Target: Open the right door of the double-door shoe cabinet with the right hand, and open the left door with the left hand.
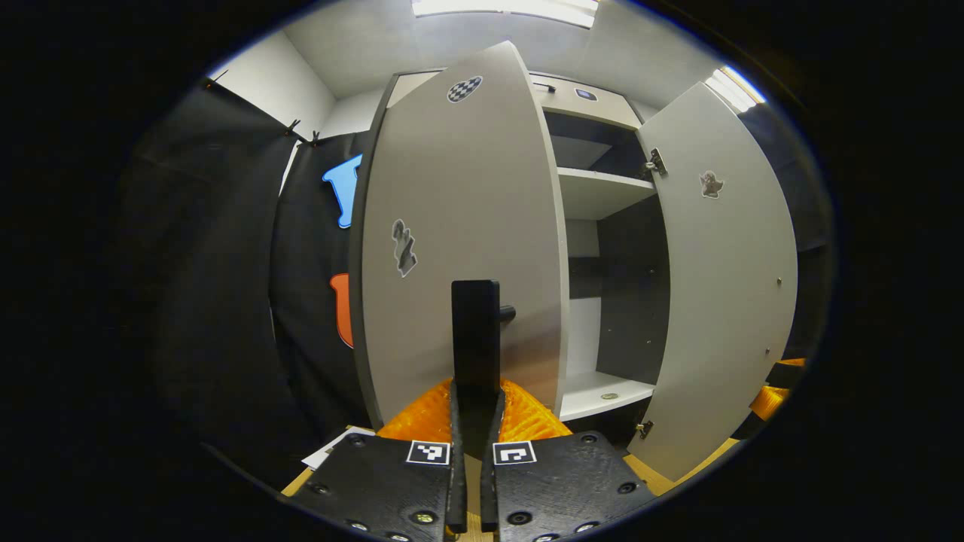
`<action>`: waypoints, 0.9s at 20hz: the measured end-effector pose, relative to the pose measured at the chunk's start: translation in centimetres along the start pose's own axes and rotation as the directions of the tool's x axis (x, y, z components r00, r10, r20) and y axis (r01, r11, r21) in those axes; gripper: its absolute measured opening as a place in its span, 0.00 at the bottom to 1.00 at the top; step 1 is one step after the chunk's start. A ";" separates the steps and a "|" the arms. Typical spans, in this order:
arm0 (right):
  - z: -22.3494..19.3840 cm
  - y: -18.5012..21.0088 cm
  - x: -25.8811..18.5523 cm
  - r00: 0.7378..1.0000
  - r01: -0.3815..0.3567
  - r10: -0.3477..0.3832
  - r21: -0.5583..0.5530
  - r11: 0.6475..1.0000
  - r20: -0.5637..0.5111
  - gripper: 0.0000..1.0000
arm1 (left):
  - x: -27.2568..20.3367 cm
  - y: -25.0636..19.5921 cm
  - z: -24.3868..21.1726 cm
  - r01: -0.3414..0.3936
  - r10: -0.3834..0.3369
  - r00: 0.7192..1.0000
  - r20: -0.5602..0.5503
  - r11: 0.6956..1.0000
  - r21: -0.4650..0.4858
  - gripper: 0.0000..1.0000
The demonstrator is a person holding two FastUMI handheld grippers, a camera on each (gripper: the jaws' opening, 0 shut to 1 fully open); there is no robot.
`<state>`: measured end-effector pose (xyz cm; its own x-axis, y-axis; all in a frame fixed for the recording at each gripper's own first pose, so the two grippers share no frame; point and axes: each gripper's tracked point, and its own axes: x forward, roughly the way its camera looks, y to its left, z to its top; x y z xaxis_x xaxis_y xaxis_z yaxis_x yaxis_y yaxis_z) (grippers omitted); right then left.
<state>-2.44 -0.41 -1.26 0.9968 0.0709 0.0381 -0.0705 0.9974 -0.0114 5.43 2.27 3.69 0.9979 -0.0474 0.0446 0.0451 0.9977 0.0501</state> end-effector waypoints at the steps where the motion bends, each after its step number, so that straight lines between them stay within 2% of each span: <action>1: 0.1 -0.1 0.1 1.000 0.003 -0.003 0.001 1.000 0.004 0.81 | -0.6 0.5 0.0 -0.003 0.003 1.000 0.000 1.000 0.006 0.06; 10: -0.5 0.9 1.3 1.000 -0.001 0.001 0.003 1.000 -0.011 0.82 | -2.7 4.1 -0.1 -0.028 0.028 1.000 -0.002 0.999 0.019 0.06; 18: -0.3 1.4 2.5 1.000 0.002 -0.002 0.016 1.000 0.005 0.82 | -4.5 9.9 -1.0 -0.124 0.124 0.992 -0.008 0.992 0.039 0.03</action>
<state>-0.01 1.20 -1.44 0.9967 0.0689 0.0431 -0.0691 0.9976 0.0046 1.42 12.38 3.01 0.9961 0.0775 0.0422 -0.0808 0.9932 0.0833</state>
